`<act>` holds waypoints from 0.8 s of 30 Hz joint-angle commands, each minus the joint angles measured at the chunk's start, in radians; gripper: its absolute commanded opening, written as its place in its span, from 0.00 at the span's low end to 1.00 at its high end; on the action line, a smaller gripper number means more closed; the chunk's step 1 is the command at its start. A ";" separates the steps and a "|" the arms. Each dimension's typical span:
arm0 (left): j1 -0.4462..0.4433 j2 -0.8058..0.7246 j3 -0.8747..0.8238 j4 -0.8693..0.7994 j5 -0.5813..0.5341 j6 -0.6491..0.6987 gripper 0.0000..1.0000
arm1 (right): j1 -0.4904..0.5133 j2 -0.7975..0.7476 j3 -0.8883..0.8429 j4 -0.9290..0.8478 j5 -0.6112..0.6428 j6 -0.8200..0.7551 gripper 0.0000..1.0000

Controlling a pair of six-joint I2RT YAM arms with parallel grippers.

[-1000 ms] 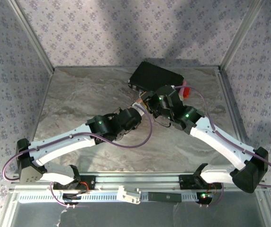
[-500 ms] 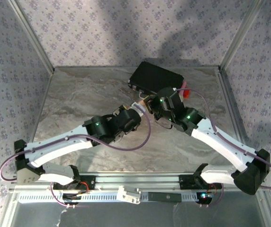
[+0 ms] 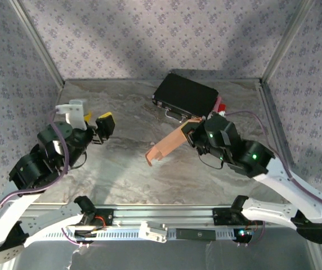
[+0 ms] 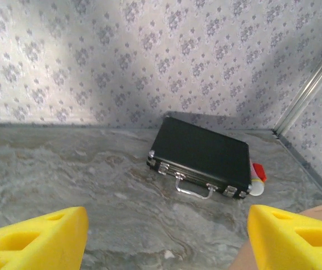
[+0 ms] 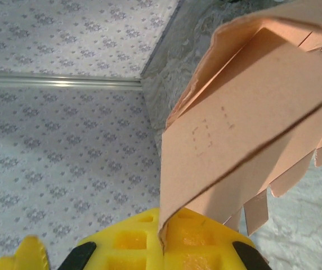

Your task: Fold the paper box

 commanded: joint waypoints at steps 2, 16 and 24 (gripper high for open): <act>0.086 0.052 -0.052 -0.058 0.190 -0.131 0.74 | -0.022 0.039 0.022 -0.048 0.069 0.051 0.00; 0.328 0.003 -0.570 0.264 0.606 -0.408 0.44 | -0.353 0.272 -0.108 0.292 -0.284 0.125 0.00; 0.434 0.213 -0.849 0.902 0.769 -0.556 0.33 | -0.374 0.253 -0.073 0.221 -0.298 0.150 0.00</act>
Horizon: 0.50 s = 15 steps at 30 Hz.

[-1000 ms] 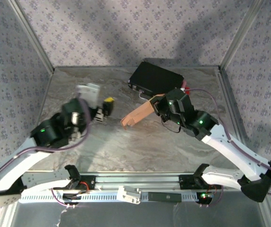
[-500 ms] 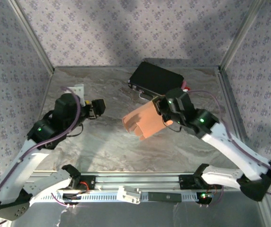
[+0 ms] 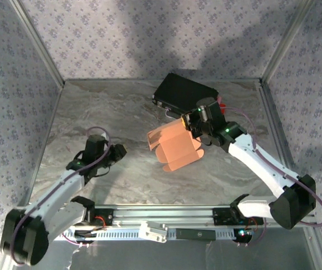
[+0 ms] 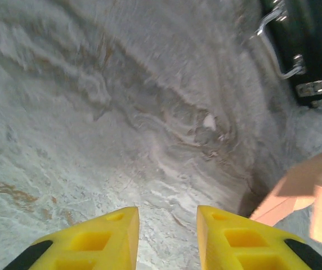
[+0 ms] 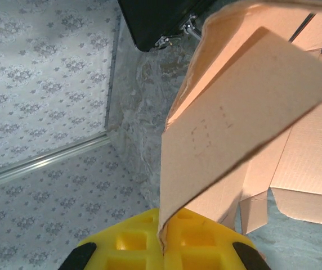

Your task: Fold the paper box

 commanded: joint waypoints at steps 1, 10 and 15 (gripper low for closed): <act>-0.020 0.070 0.011 0.384 0.070 -0.059 0.34 | -0.002 -0.041 0.032 -0.020 -0.024 0.042 0.00; -0.094 0.405 -0.048 0.959 0.107 -0.166 0.37 | -0.064 -0.045 0.043 -0.009 -0.091 0.107 0.00; -0.114 0.561 -0.059 1.212 0.109 -0.220 0.36 | -0.094 -0.023 0.048 0.026 -0.153 0.148 0.00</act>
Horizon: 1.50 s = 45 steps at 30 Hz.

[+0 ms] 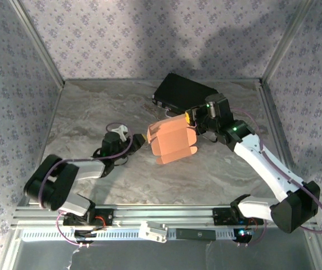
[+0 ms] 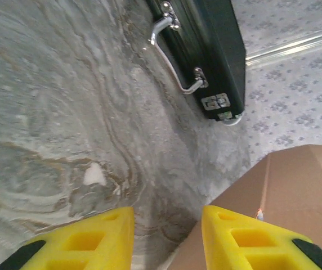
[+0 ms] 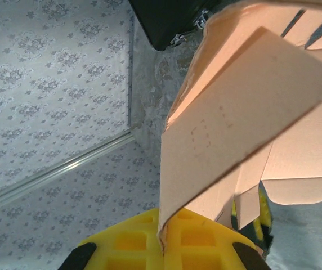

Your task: Fold the paper box

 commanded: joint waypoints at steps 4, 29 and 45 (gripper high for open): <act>-0.027 0.043 -0.004 0.283 0.002 -0.009 0.36 | -0.033 0.008 0.036 0.012 -0.074 0.047 0.00; -0.125 -0.094 -0.015 0.181 -0.049 0.065 0.49 | -0.069 0.038 -0.025 0.117 -0.115 0.100 0.00; -0.138 -0.365 -0.033 -0.365 -0.244 0.148 0.63 | -0.038 0.068 -0.125 0.265 -0.055 -0.008 0.00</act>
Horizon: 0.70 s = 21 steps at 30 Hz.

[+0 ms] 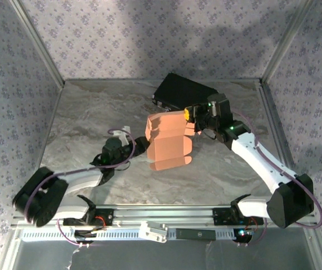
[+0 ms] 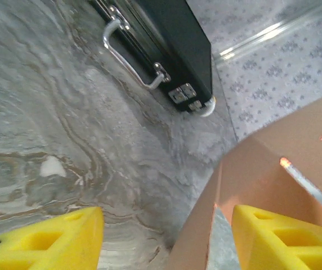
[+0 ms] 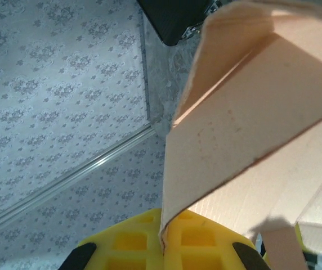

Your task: Fold the paper box

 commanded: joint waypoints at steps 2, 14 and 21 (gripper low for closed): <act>-0.011 -0.229 0.018 -0.388 -0.147 0.052 0.64 | 0.035 0.043 -0.038 0.083 0.031 -0.096 0.00; -0.007 -0.627 0.059 -1.044 -0.283 0.012 0.66 | 0.157 0.144 -0.132 0.373 0.123 -0.287 0.00; 0.060 -0.594 0.122 -1.007 -0.149 0.164 0.60 | 0.153 0.209 -0.205 0.583 0.028 -0.398 0.00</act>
